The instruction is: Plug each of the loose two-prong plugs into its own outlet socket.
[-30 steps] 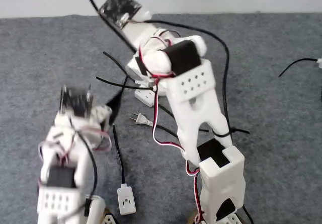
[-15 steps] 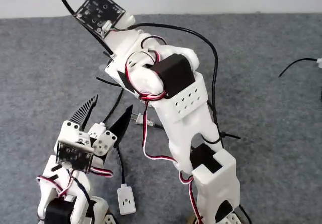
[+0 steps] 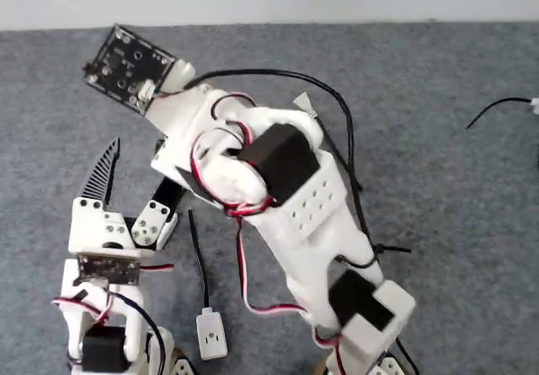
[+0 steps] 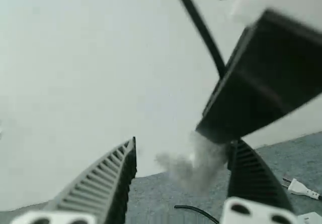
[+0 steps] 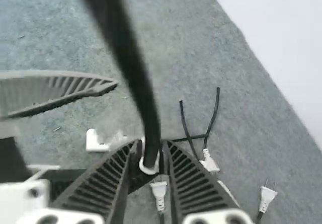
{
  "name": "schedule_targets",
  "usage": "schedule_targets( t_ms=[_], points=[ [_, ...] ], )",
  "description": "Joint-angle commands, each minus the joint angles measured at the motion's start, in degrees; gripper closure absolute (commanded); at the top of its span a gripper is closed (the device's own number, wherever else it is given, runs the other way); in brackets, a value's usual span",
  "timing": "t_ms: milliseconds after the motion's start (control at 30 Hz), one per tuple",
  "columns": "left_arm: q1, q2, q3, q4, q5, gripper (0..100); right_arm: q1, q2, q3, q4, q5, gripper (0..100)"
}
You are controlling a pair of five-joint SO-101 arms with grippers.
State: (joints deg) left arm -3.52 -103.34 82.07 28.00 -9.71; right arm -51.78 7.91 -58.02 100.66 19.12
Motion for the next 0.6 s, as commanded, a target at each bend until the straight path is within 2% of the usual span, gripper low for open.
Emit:
schedule_targets(
  t_ms=[0,367,567],
  points=[
    [-0.79,0.79,0.57,-1.14,-0.88,72,-3.82,-8.13,2.02,2.33,-0.79,99.1],
    [-0.62,0.53,0.92,1.32,-0.88,72,-4.70,-13.67,13.80,2.33,-0.88,99.1],
    [-0.88,0.53,1.98,1.58,-0.88,72,-0.66,-13.58,14.86,2.33,-0.88,99.1]
  ],
)
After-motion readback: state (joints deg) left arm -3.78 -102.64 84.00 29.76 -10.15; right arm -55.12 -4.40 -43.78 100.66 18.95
